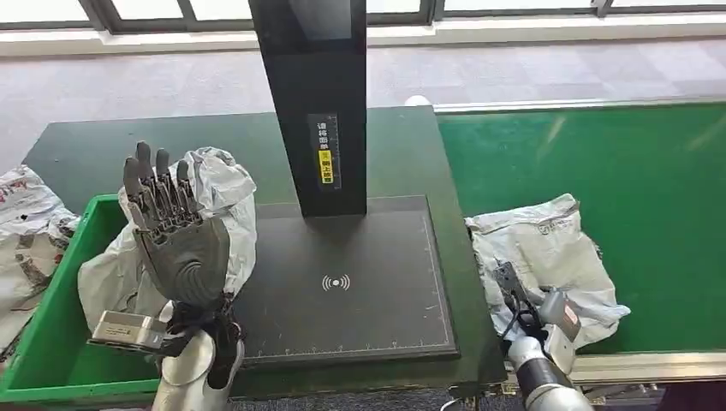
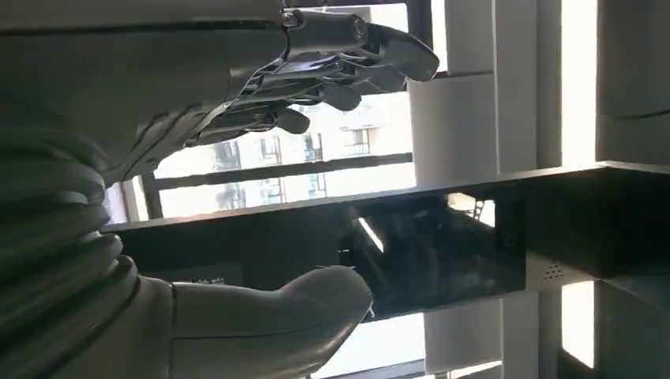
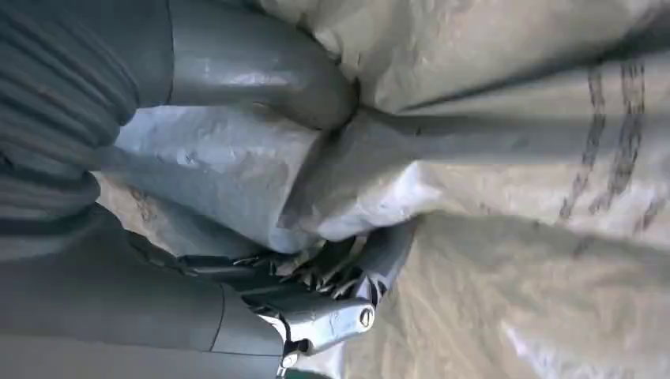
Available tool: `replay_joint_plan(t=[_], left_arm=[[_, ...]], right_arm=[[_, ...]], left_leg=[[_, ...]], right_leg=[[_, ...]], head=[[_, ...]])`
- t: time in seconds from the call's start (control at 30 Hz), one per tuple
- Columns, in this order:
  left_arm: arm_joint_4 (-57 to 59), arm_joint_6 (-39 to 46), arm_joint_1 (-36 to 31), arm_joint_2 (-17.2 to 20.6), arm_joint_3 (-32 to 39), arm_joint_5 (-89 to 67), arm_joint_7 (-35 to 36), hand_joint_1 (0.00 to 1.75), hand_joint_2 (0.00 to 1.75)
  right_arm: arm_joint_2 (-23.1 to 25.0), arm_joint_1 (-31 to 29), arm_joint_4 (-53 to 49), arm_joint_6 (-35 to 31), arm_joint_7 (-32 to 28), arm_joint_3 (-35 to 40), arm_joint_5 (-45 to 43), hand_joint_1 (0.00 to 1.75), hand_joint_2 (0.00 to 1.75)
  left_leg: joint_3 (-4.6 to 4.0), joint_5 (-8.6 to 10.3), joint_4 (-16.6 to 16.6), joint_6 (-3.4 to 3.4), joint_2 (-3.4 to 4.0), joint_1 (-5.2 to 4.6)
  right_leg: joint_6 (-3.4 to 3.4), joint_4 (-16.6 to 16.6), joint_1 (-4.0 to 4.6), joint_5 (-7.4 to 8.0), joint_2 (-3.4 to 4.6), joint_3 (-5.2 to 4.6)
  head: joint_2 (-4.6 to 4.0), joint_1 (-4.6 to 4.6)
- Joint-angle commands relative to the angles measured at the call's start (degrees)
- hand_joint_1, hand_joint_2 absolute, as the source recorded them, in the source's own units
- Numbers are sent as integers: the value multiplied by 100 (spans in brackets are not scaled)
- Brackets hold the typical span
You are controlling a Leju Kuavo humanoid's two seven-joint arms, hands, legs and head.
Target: Moved the parcel from conveyor to table for the left to box.
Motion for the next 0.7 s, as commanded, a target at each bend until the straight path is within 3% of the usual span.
replay_joint_plan(t=[0.03,0.13,0.4,0.47,0.53,0.57,0.6,0.63,0.7], left_arm=[[310,142,267,-147,-170,-35,30,0,175],[310,142,267,-147,-170,-35,30,0,175],[568,396,226,-55,-312,-117,-52,0,175],[539,446,258,-50,-325,-121,-64,0,175],[512,487,309,-63,-299,-122,-92,0,175],[515,482,314,-66,-289,-121,-97,0,175],[537,460,315,-77,-271,-123,-103,0,175],[574,434,297,-87,-253,-125,-106,0,175],[637,395,245,-102,-227,-129,-115,0,175]], right_arm=[[43,152,234,-299,-371,-597,-262,175,175],[43,152,234,-299,-371,-597,-262,175,175],[251,320,-149,-1082,-1427,-761,-1143,175,175],[363,334,-342,-1261,-2036,-759,-1526,175,175],[828,570,-1530,-1272,-3110,-999,-1988,175,175],[943,612,-1768,-1272,-3249,-1063,-2006,175,175],[1294,693,-2486,-1272,-4060,-1317,-2415,175,175],[1532,873,-3165,-1272,-4205,-1280,-2393,175,175],[1543,1333,-4689,-1272,-4205,-621,-2633,175,175]], left_leg=[[5,4,-14,4,3,1],[8,0,-8,2,1,1],[5,4,-19,3,-1,0],[-2,1,-12,3,4,0],[-7,-1,-7,1,6,-2],[-8,0,-9,3,8,-2],[-9,-1,-11,2,19,-3],[-17,-2,-5,0,10,-3],[-22,-4,-7,-1,28,-3]], right_leg=[[-3,-17,4,4,-13,9],[-2,-10,4,1,-11,10],[-5,-21,9,2,-17,9],[-4,-14,9,1,-9,3],[-4,-5,5,-1,-1,-6],[-4,-9,5,0,-3,-6],[-7,-7,4,1,4,-12],[-4,0,0,-1,3,-17],[-9,2,1,0,13,-29]], head=[[0,0],[0,0],[0,0],[0,0],[0,0],[0,0],[0,0],[0,0],[0,0]])
